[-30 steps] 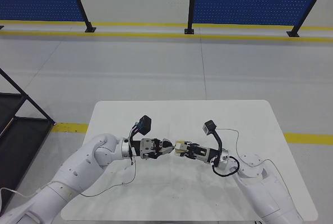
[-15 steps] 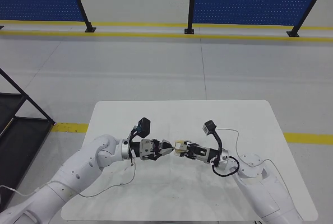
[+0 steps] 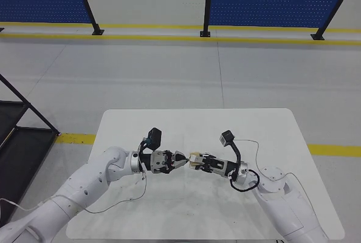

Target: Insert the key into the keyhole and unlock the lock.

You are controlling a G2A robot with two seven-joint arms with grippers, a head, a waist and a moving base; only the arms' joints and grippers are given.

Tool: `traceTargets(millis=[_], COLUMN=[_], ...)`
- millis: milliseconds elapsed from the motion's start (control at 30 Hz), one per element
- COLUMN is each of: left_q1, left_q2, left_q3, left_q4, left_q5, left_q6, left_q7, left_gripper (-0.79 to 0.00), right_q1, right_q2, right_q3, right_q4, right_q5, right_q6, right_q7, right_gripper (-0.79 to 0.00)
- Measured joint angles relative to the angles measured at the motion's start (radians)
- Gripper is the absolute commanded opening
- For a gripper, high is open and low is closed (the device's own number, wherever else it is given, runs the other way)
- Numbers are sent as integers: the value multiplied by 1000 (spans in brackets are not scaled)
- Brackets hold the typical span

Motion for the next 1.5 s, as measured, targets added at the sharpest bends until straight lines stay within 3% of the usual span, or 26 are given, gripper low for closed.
traceTargets(millis=[600,1500], left_q1=[-13,37], left_q2=[-5,-32], left_q3=[9,-62], left_q4=[16,17], left_q5=[92,374], left_q6=[0,9], left_q7=[76,264], left_gripper=[-785,-785], right_q1=[0,0], right_q2=[0,0], right_q3=[0,0], right_q4=[0,0], right_q5=[0,0], right_q6=[0,0], right_q7=[0,0], right_gripper=[-785,-785])
